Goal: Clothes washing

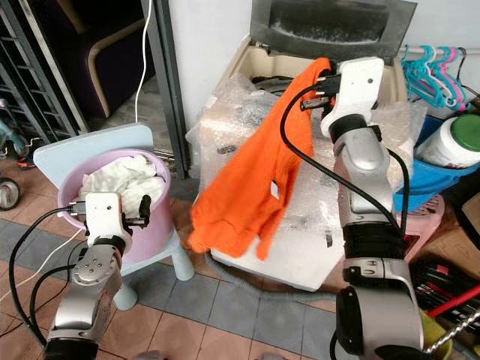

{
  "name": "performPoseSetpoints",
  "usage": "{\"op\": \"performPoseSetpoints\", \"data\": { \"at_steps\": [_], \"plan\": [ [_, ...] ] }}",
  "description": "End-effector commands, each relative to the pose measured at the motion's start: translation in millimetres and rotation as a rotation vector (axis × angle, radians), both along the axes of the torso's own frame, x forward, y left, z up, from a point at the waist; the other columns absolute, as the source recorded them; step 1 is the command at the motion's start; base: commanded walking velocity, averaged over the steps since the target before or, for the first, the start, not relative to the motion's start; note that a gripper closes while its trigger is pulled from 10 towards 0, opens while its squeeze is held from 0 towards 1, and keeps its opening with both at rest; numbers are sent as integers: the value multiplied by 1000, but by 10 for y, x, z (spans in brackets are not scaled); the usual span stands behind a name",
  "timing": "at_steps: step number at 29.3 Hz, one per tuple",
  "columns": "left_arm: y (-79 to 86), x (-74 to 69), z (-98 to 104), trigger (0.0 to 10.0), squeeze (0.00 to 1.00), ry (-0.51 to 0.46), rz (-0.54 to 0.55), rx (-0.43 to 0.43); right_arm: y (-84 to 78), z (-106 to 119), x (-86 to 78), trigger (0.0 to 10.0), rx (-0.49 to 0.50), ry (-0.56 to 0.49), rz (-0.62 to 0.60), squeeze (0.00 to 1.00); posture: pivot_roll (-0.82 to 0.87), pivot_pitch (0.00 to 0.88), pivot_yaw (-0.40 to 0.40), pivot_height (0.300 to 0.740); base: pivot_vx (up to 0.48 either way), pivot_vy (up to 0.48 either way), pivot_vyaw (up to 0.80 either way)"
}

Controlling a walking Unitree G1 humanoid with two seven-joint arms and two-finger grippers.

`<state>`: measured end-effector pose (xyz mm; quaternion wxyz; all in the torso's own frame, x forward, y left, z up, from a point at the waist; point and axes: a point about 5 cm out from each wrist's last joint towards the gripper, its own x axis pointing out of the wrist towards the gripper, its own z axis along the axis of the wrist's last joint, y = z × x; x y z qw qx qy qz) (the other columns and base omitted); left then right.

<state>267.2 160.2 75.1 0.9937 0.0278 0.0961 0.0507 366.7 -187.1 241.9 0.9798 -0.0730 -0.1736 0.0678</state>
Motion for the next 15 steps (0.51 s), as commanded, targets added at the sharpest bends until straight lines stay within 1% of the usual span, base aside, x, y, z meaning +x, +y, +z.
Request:
{"op": "performPoseSetpoints", "data": {
  "at_steps": [1, 4, 6, 8, 9, 11, 12, 14, 15],
  "plan": [
    [5, 30, 42, 10000, 0, -9, -4, 1, 46, 161, 18, 10000, -18, -59, 19, 0, -22, 0, -11, 740, 469, 0, 0],
    [-2, 38, 44, 10000, 0, -10, -4, 0, 67, 177, 34, 10000, -26, -64, 33, 0, -23, 0, -12, 740, 469, 0, 0],
    [-5, 41, 42, 10000, 0, -10, -5, -2, 106, 198, 44, 10000, -57, -74, 56, 0, -22, 0, -10, 740, 469, 0, 0],
    [-10, 47, 44, 10000, 0, -11, -4, -4, 175, 243, 72, 10000, -75, -74, 110, 0, -21, 0, -10, 740, 469, 0, 0],
    [-16, 55, 47, 10000, 0, -12, -6, -5, 265, 300, 97, 10000, -123, -79, 188, 0, -21, 0, -9, 740, 469, 0, 0],
    [-16, 55, 47, 10000, 0, -12, -6, -5, 265, 300, 97, 10000, -123, -79, 188, 0, -21, 0, -9, 740, 469, 0, 0],
    [-20, 64, 47, 10000, 0, -12, -8, -6, 339, 386, 138, 10000, -136, -71, 267, 0, -22, 0, -9, 740, 469, 0, 0],
    [-23, 74, 48, 10000, 0, -12, -10, -7, 365, 499, 185, 10000, -123, -68, 314, 0, -22, 0, -12, 740, 469, 0, 0],
    [-30, 83, 50, 10000, 0, -13, -10, -9, 331, 637, 240, 10000, -90, -75, 320, 0, -21, 0, -14, 740, 469, 0, 0]
  ]
}}
